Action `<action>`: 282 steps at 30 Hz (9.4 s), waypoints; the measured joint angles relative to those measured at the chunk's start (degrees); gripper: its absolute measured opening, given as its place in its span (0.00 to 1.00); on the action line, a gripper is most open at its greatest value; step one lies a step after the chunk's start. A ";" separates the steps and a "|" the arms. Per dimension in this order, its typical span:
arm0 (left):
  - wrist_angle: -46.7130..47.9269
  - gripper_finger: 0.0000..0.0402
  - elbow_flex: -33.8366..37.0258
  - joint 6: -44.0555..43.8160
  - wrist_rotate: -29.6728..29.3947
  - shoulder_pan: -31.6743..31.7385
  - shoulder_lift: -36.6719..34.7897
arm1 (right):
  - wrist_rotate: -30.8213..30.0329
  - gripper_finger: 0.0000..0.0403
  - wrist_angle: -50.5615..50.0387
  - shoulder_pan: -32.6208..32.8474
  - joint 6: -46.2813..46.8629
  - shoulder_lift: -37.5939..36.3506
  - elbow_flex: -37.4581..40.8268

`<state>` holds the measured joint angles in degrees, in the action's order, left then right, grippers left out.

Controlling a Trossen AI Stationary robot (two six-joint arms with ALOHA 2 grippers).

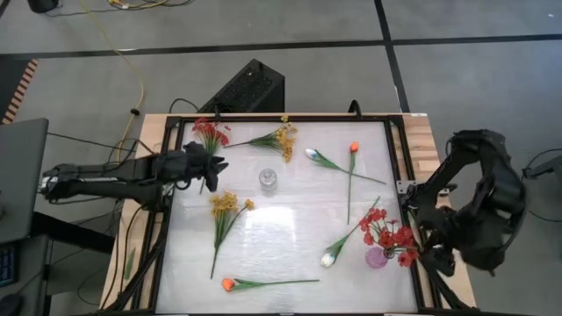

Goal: Sort flowers into vase by color
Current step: Put the bottom red flowers into the pink vase, then put the red flowers into the pink vase

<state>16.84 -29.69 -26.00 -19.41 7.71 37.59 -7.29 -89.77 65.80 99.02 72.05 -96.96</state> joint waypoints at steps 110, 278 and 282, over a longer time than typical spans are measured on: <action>-55.14 0.01 -7.80 10.62 29.54 -9.53 24.29 | -1.81 0.68 77.83 -56.20 -101.60 21.99 1.91; -31.60 0.40 -7.61 14.88 15.71 -9.64 16.86 | -33.16 0.08 -0.35 5.58 -19.21 -17.85 13.44; -31.33 0.40 -7.61 14.94 15.73 -9.64 16.86 | -34.85 0.07 -0.27 5.77 -17.70 -17.76 16.11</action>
<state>-14.49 -37.30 -11.06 -3.68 -1.93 54.46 -42.14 -90.04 71.57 81.32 54.29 -80.85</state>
